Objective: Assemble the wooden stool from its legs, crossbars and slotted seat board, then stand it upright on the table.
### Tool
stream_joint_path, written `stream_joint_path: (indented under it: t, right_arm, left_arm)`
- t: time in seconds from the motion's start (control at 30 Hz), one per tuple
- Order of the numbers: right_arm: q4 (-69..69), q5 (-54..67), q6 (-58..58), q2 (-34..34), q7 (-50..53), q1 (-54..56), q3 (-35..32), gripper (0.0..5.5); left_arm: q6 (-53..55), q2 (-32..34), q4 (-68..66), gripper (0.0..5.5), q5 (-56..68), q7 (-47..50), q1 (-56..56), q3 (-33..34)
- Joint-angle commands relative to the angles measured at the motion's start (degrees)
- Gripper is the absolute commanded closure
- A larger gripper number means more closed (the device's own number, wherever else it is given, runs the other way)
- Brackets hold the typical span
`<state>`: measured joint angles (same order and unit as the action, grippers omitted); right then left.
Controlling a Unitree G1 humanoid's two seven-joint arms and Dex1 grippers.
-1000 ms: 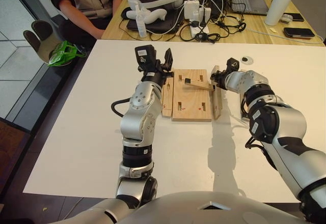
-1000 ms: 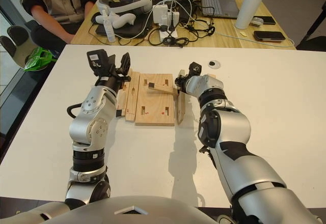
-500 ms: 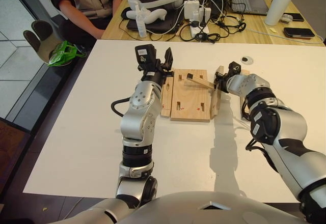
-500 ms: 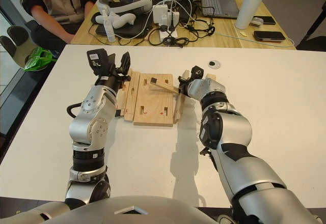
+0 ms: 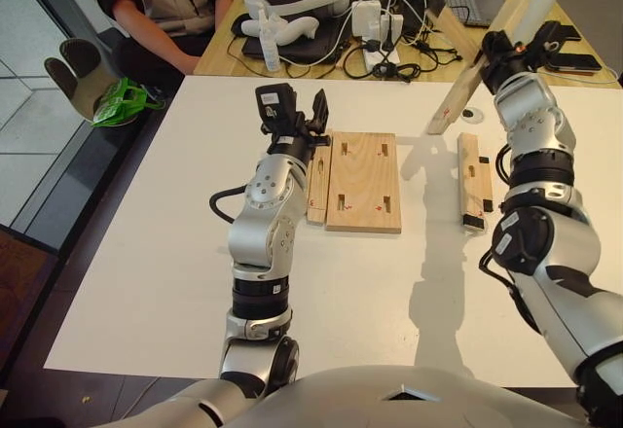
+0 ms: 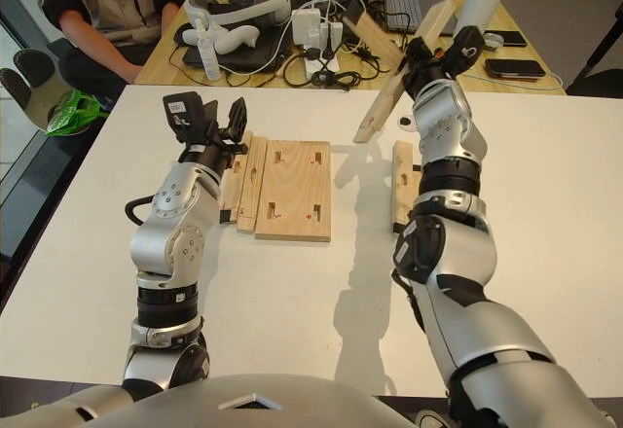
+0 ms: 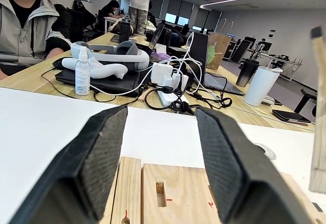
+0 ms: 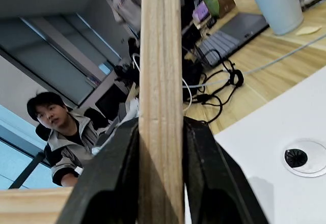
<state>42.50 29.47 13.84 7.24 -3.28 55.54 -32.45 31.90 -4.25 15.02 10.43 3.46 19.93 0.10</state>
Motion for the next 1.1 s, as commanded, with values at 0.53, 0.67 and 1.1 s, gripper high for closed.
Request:
stream_joint_path:
  t: [0.53,0.67,1.1]
  right_arm:
    - [-27.28,28.34,8.88,-15.16,-16.33,-9.74,4.21,4.5]
    - [-28.17,29.86,10.1,-14.91,-15.57,-10.06,5.0,4.5]
    - [-31.46,31.93,12.22,-15.77,-12.86,-12.0,7.88,4.5]
  left_arm:
    - [21.39,0.32,6.21,3.03,29.75,-12.94,12.03,4.63]
    - [20.82,4.8,5.27,3.03,26.97,-13.72,12.85,2.54]
    - [7.4,16.81,4.71,3.03,7.28,-20.32,12.23,-12.74]
